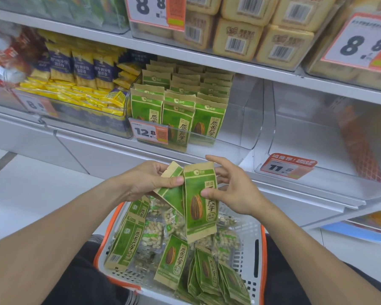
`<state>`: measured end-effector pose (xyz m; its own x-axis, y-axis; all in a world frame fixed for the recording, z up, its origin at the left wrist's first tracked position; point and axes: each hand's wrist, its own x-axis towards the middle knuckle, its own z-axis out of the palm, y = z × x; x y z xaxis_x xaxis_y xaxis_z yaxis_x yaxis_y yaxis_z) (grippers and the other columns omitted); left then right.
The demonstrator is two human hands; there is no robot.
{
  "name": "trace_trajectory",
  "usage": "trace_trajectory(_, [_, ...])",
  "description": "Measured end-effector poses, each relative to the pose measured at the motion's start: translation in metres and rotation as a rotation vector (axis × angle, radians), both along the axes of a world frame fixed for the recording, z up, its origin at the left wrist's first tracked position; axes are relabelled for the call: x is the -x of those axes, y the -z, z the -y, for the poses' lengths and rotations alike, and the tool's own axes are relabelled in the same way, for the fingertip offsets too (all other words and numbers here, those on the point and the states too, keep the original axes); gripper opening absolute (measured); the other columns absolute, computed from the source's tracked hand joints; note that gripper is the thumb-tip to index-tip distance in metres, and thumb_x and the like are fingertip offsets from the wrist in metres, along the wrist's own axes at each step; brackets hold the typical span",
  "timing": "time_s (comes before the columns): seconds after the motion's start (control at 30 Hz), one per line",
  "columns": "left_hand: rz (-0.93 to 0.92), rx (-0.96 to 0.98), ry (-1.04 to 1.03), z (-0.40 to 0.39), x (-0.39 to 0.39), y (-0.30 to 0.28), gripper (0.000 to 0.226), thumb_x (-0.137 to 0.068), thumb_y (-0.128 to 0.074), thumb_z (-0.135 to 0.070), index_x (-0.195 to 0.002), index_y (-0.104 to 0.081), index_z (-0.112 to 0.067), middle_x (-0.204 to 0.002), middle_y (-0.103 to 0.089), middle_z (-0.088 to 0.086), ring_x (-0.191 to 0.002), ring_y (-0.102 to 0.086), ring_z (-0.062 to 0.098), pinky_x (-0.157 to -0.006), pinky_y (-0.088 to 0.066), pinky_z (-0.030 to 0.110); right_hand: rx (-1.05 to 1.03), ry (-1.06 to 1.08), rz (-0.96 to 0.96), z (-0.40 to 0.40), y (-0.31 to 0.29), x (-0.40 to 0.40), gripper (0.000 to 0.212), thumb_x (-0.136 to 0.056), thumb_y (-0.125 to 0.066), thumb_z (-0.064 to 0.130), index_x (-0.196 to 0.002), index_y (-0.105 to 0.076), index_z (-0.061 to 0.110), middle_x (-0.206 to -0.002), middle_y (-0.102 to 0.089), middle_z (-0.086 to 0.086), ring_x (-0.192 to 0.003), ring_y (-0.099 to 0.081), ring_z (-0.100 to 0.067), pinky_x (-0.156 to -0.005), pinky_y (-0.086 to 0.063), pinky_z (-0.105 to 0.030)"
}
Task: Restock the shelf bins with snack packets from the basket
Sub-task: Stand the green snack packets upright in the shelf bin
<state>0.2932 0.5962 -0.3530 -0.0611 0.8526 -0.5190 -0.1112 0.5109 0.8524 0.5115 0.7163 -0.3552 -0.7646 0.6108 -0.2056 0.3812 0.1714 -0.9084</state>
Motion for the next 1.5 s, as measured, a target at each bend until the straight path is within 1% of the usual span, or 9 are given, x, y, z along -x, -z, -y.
trace_trajectory(0.17, [-0.033, -0.020, 0.075, 0.002, -0.002, -0.004, 0.074, -0.032, -0.096, -0.058, -0.089, -0.079, -0.013, -0.097, -0.075, 0.021, -0.084, -0.072, 0.030, -0.083, -0.055, 0.045, -0.018, -0.124, 0.024, 0.010, 0.005, 0.002, 0.063, -0.086, -0.076, 0.013, -0.131, -0.046, 0.045, -0.125, -0.064, 0.024, -0.125, -0.054, 0.000, -0.105, -0.047, -0.037])
trace_trajectory(0.3, [-0.054, -0.018, 0.053, 0.003, 0.000, -0.010, 0.047, -0.060, -0.089, -0.038, -0.094, -0.077, -0.007, -0.097, -0.075, 0.020, -0.083, -0.072, 0.028, -0.078, -0.057, 0.039, 0.215, -0.145, -0.139, 0.021, 0.008, 0.005, 0.056, -0.097, -0.059, 0.010, -0.148, -0.038, 0.019, -0.136, -0.061, -0.007, -0.128, -0.056, -0.025, -0.106, -0.046, -0.047])
trace_trajectory(0.4, [-0.063, -0.021, -0.097, 0.001, -0.005, -0.008, 0.022, -0.082, -0.077, -0.022, -0.093, -0.074, -0.003, -0.089, -0.074, 0.021, -0.073, -0.071, 0.026, -0.067, -0.059, 0.033, 0.197, -0.057, -0.077, 0.024, 0.011, 0.010, 0.055, -0.096, -0.063, 0.028, -0.146, -0.040, 0.023, -0.129, -0.066, -0.003, -0.121, -0.062, -0.020, -0.102, -0.050, -0.046])
trace_trajectory(0.53, [0.199, -0.066, -0.299, -0.004, -0.017, -0.010, 0.042, -0.083, -0.071, -0.023, -0.114, -0.063, 0.003, -0.107, -0.074, 0.016, -0.096, -0.072, 0.025, -0.080, -0.058, 0.030, 0.150, 0.183, -0.062, 0.030, 0.019, 0.018, 0.045, -0.088, -0.064, 0.052, -0.125, -0.049, 0.031, -0.116, -0.069, 0.005, -0.108, -0.066, -0.013, -0.096, -0.053, -0.049])
trace_trajectory(0.67, [0.103, -0.015, -0.187, -0.002, -0.043, -0.008, 0.046, -0.086, -0.071, -0.019, -0.125, -0.048, -0.019, -0.099, -0.075, 0.003, -0.089, -0.073, 0.017, -0.073, -0.058, 0.033, 0.179, 0.271, -0.041, 0.037, 0.023, 0.023, 0.061, -0.084, -0.049, 0.070, -0.125, -0.050, 0.025, -0.115, -0.070, 0.006, -0.105, -0.068, -0.011, -0.096, -0.054, -0.045])
trace_trajectory(0.83, [-0.055, -0.093, -0.081, -0.002, -0.037, -0.002, 0.069, -0.089, -0.071, -0.011, -0.145, -0.038, -0.033, -0.105, -0.073, 0.010, -0.094, -0.073, 0.026, -0.080, -0.060, 0.039, 0.322, 0.115, -0.053, 0.039, 0.014, 0.020, 0.031, -0.103, -0.031, 0.048, -0.122, -0.052, 0.035, -0.105, -0.073, 0.011, -0.095, -0.072, -0.007, -0.075, -0.058, -0.025])
trace_trajectory(1.07, [-0.083, -0.269, 0.205, 0.003, -0.013, -0.003, 0.081, -0.085, -0.073, -0.020, -0.149, -0.031, -0.045, -0.144, -0.053, -0.008, -0.134, -0.049, 0.011, -0.104, -0.049, 0.040, 0.145, 0.111, -0.117, 0.005, -0.014, 0.008, 0.067, -0.063, -0.090, 0.027, -0.119, -0.055, 0.019, -0.105, -0.072, -0.002, -0.094, -0.072, -0.020, -0.081, -0.060, -0.040])
trace_trajectory(1.33, [-0.804, -0.608, -0.138, -0.004, -0.020, -0.024, 0.068, -0.091, -0.068, -0.029, -0.150, -0.033, -0.029, -0.140, -0.047, -0.011, -0.129, -0.043, -0.002, -0.108, -0.034, 0.016, -0.640, 0.184, -0.403, -0.006, -0.065, 0.003, 0.045, -0.077, -0.085, 0.012, -0.108, -0.058, 0.029, -0.100, -0.064, 0.010, -0.092, -0.065, -0.011, -0.080, -0.054, -0.027])
trace_trajectory(1.5, [-1.157, -0.577, -0.082, -0.019, 0.014, -0.014, 0.077, -0.086, -0.060, -0.033, -0.154, -0.028, -0.022, -0.160, -0.026, 0.000, -0.149, -0.020, 0.018, -0.120, -0.022, 0.042, -0.761, 0.336, -0.507, -0.034, -0.088, 0.009, 0.045, -0.084, -0.078, 0.010, -0.113, -0.053, 0.032, -0.108, -0.061, -0.005, -0.098, -0.062, -0.022, -0.082, -0.054, -0.040])
